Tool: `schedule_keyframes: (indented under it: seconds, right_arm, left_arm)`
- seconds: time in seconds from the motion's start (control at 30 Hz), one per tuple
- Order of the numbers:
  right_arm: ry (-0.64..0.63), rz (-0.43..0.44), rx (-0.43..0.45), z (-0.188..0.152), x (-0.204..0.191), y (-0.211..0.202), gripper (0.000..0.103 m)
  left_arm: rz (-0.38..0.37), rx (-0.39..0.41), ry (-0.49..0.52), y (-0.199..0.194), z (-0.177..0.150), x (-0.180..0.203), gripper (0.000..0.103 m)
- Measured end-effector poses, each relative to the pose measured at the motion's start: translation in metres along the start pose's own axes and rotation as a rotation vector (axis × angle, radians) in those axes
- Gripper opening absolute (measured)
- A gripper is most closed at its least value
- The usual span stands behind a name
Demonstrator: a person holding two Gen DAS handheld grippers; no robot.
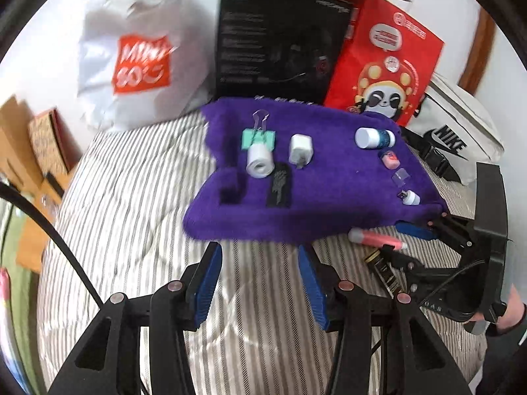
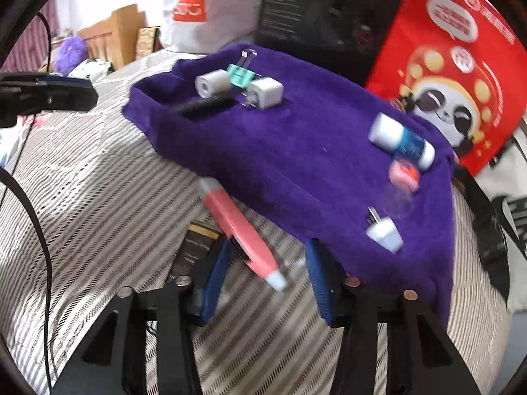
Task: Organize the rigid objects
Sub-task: 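Grasp the pink pen from the bed with the right gripper, then grasp the black-gold Grand Reserve bottle with the left gripper while the right holds the pink pen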
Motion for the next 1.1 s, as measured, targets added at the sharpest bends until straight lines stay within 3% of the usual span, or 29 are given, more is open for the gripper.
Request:
schedule_keyframes:
  seconds: [0.03,0.13,0.23,0.4,0.53,0.7,0.83,1.1]
  right_arm:
    - [-0.002,0.029,0.002,0.001,-0.003,0.000,0.027]
    - [0.035,0.055,-0.014,-0.001,-0.003,0.000,0.025]
    - [0.128,0.112,-0.051,-0.011,0.000,-0.009,0.019]
    - [0.286,0.194,-0.111,-0.035,0.005,-0.027,0.018]
    - [0.278,0.160,-0.113,-0.046,0.001,-0.030,0.019]
    - [0.217,0.098,-0.089,-0.038,-0.006,-0.024,0.021]
    - [0.154,0.042,-0.071,-0.032,-0.010,-0.020,0.018]
    - [0.268,0.016,-0.063,-0.048,0.013,-0.041,0.018]
  left_arm:
    - [-0.005,-0.006,-0.013,0.001,-0.004,-0.004,0.046]
    - [-0.010,-0.019,-0.034,0.003,-0.013,-0.008,0.046]
    - [-0.024,-0.019,-0.038,0.002,-0.019,-0.007,0.046]
    - [-0.047,-0.023,-0.043,0.004,-0.025,-0.004,0.046]
    - [-0.080,-0.029,-0.055,0.006,-0.029,0.000,0.046]
    - [-0.078,-0.044,-0.052,0.005,-0.036,-0.001,0.046]
    - [-0.080,-0.043,-0.040,0.001,-0.040,0.003,0.046]
    - [-0.118,-0.066,0.009,0.007,-0.041,0.033,0.046]
Point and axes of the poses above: each gripper's, at about its wrist camera, not at the fingertips, and y roughly the way its jaws point, x to its right, z to its top, the point moved 9 cm from there along y, roughly the way its jaws point, and after that the axes turned 8 degrees about y, right-handed, at the moved point
